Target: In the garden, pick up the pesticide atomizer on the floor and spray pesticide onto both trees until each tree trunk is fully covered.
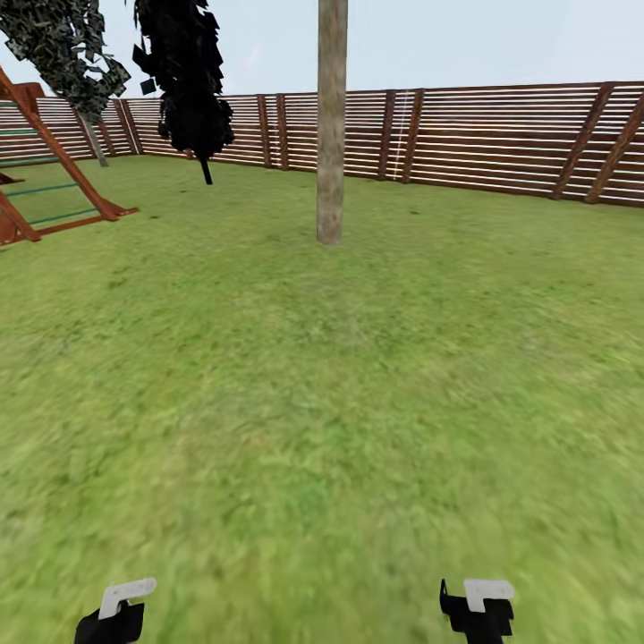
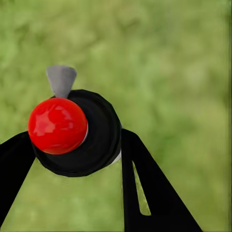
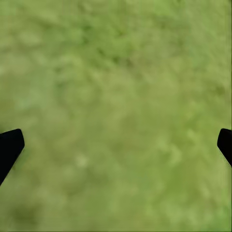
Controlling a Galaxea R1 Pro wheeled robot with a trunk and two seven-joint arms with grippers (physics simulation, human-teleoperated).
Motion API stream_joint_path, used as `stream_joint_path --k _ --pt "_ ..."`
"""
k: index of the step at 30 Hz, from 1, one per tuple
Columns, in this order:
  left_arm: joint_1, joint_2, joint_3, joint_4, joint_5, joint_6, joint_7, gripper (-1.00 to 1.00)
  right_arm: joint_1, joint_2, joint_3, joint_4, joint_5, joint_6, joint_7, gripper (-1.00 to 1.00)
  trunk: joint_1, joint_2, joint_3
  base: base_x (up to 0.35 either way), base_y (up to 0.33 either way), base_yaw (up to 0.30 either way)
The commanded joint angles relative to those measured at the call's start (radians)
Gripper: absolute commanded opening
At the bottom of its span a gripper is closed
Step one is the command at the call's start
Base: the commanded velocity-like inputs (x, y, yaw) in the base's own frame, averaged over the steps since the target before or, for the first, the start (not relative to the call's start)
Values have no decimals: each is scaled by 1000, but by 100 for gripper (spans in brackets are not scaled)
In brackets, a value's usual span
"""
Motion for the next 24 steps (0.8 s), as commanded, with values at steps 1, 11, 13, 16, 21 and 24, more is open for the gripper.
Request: stream_joint_path --k 1,11,13,16,21,24 --pt "1 0 0 0 0 0 0 -100 0 0 0 0 0 0 0 100 0 0 0 339 0 0" --pt "1 0 0 0 0 1 1 -100 0 0 1 -1 0 0 0 100 0 0 0 339 0 0" --pt "0 0 0 0 0 1 2 -100 0 -1 0 0 0 0 -1 100 0 0 0 339 0 0" --pt "0 0 0 0 0 1 1 -100 0 -3 0 0 0 0 -2 100 0 0 0 339 0 0" --pt "0 0 -1 0 0 1 1 -100 0 -3 0 0 0 0 -2 100 0 0 0 339 0 0" --pt "0 0 -1 0 0 1 1 -100 0 -3 1 0 0 0 -2 100 0 0 0 339 0 0"
